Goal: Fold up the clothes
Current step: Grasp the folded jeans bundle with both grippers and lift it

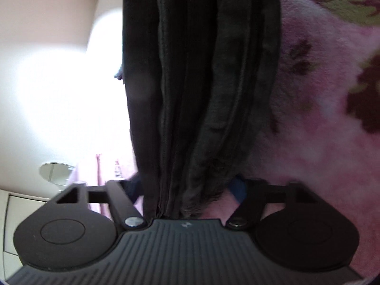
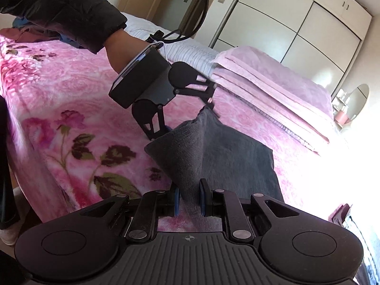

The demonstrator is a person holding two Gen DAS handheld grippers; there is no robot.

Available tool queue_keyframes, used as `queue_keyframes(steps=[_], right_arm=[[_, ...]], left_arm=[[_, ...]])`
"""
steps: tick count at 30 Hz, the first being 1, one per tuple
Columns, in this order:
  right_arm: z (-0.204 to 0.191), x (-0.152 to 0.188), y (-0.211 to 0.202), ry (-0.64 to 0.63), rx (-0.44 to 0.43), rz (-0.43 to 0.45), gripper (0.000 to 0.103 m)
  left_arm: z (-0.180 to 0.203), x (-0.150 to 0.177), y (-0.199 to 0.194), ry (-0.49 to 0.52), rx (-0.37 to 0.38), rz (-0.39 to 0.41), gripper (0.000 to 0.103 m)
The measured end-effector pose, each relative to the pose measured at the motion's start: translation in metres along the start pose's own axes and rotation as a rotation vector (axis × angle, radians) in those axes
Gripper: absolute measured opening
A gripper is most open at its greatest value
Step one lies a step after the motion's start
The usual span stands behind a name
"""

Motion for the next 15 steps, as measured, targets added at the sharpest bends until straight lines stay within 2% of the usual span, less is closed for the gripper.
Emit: queue_keyframes(steps=[2,4,6,9,12,15], right_arm=[[-0.004,0.003,-0.001,-0.002,0.005,-0.001,0.015],[-0.01,0.008,0.0,-0.008,0.003,-0.009,0.015],[-0.018,0.012,0.002,-0.039,0.007,-0.02,0.016],[-0.033,0.024,0.013,-0.129,0.045,-0.078,0.044],[-0.038,0.04,0.025,-0.167,0.087,-0.155,0.044],[-0.033,0.053,0.034,-0.192,0.148,-0.184,0.044]], left_arm=[[0.0,0.003,-0.004,-0.005,0.004,-0.014,0.039],[-0.001,0.005,-0.009,-0.013,0.007,-0.023,0.033],[-0.002,0.006,-0.014,-0.024,0.009,-0.03,0.031],[-0.002,0.005,-0.019,-0.035,0.015,-0.041,0.029],[-0.002,0.006,-0.024,-0.05,0.018,-0.048,0.028],[-0.003,0.007,-0.027,-0.067,0.019,-0.055,0.027]])
Point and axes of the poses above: each gripper's, at about its wrist camera, not at the fingertips, and y roughly the way its jaws point, z to its right, x to its underside, the point moved 5 cm from there along y, roughly the way its jaws point, and after that the axes turned 11 degrees about -y, right-handed, at the moved point
